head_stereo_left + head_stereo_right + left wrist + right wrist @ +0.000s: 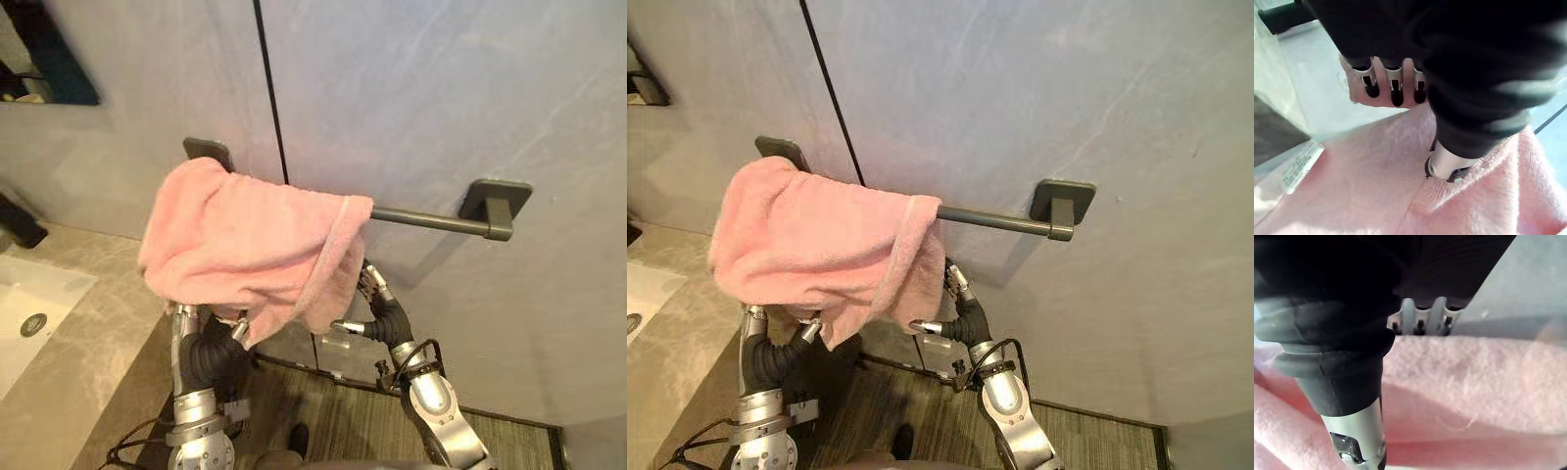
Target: Organize washtable
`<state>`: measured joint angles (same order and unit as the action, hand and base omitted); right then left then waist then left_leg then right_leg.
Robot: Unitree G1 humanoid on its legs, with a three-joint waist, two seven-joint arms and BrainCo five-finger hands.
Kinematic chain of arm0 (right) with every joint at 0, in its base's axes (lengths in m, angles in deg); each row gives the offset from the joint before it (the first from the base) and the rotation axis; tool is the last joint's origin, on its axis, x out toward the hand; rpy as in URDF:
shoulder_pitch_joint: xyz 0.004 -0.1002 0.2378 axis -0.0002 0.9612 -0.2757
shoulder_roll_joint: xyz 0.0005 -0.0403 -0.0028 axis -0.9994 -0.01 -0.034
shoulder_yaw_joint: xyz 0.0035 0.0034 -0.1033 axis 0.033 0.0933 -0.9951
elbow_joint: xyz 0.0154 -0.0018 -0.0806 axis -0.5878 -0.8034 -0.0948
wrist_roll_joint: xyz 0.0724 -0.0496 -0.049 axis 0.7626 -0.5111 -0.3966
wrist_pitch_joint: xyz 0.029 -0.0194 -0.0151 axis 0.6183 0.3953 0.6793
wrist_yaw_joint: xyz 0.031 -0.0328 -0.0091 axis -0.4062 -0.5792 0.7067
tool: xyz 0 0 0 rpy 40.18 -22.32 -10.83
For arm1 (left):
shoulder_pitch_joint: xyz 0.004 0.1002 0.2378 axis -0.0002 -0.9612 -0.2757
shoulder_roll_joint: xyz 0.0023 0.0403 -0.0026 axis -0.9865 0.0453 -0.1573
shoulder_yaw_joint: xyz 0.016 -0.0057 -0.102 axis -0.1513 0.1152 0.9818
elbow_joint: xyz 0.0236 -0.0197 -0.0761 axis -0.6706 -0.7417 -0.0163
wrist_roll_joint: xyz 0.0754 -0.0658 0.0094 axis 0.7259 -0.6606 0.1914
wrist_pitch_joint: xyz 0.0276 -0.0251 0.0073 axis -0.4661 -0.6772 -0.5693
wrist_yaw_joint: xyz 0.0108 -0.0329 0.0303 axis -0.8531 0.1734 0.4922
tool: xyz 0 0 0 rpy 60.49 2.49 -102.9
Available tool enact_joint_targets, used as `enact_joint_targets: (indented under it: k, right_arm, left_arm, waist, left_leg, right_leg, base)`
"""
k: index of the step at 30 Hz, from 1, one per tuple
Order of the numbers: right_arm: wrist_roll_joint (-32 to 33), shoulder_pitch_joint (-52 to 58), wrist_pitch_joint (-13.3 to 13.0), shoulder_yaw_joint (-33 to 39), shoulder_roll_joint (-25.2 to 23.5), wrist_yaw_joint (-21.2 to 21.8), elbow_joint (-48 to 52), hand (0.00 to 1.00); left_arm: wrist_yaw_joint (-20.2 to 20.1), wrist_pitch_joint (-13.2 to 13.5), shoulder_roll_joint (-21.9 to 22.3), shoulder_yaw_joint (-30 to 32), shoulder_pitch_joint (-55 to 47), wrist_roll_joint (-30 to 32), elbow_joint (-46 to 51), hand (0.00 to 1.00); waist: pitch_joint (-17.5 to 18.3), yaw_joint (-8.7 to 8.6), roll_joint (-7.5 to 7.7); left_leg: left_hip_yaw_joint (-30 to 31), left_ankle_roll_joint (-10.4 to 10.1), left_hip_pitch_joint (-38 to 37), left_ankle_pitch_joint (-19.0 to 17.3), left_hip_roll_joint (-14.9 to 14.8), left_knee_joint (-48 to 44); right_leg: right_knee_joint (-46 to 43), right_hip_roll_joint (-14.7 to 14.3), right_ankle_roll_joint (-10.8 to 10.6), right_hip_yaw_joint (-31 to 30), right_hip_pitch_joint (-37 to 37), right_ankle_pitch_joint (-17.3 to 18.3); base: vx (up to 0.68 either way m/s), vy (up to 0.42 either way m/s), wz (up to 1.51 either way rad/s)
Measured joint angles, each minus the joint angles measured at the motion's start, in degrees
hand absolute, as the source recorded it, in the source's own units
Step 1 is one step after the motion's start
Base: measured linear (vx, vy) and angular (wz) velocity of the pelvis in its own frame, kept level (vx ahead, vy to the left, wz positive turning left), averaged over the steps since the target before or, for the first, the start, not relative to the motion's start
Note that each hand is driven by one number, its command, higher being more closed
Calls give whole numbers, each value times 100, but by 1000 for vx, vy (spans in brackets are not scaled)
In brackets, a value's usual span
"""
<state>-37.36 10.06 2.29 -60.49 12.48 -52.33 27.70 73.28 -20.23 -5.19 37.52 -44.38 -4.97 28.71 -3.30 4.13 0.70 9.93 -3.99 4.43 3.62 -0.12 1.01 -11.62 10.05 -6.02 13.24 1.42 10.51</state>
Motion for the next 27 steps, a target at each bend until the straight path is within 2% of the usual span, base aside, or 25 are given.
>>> enact_joint_targets:
  k: [2, 4, 9, 16, 22, 23, 27]
  right_arm:
    - [-3, -212, 0, -161, -54, -10, 0, 0]
    - [-3, -222, 0, -204, -143, -22, 0, 0]
    - [-4, -349, 0, -309, -224, -142, 0, 0]
    - [-3, -491, -14, -339, -231, -243, -1, 0]
    - [-3, -660, -29, -438, -227, -283, -2, 0]
    - [-3, -677, -44, -471, -228, -290, 2, 0]
    - [-23, -920, -42, -559, -237, -323, 55, 0]
  left_arm:
    - [-10, 17, 72, 2, -5, -231, -7, 0]
    - [-124, 31, 96, 0, -6, -324, -26, 0]
    - [-319, 103, 92, -22, -45, -425, -311, 0]
    - [-775, 101, -80, -396, -240, -542, -1053, 0]
    - [-1123, 90, -204, -559, -212, -868, -1956, 0]
    - [-1183, 57, -201, -547, -211, -983, -2297, 0]
    - [-1553, -221, -107, -319, -321, -1362, -2713, 0]
  waist:
    - [-20, 32, 71]
    - [-21, 140, 77]
    - [-8, 147, 102]
    - [71, 181, 230]
    - [35, 202, 176]
    - [4, 281, 133]
    - [-196, 333, 6]
  left_leg:
    - [132, -15, 30, 10, 18, -41]
    - [207, -17, 34, 9, 36, -77]
    - [456, -80, 103, 50, 40, -59]
    - [466, -169, 261, 151, -161, 88]
    - [376, -170, 288, 149, -188, 80]
    - [342, -171, 314, 146, -193, 63]
    - [255, -182, 409, 105, -202, 49]
  right_leg:
    - [-83, 5, 28, 96, 30, 60]
    - [-160, 21, 34, 121, 33, 132]
    - [-282, 15, 62, 429, 29, 308]
    - [-46, -211, 166, 426, -70, 196]
    - [-64, -219, 175, 350, -134, 184]
    - [-117, -215, 177, 306, -196, 186]
    - [-299, -180, 172, 245, -397, 254]
  base:
    - [-18, -29, 39]
    - [-20, -19, 20]
    - [-25, -31, 29]
    - [28, -55, -2]
    - [4, -4, -7]
    - [-51, 13, -10]
    - [-81, 18, -6]
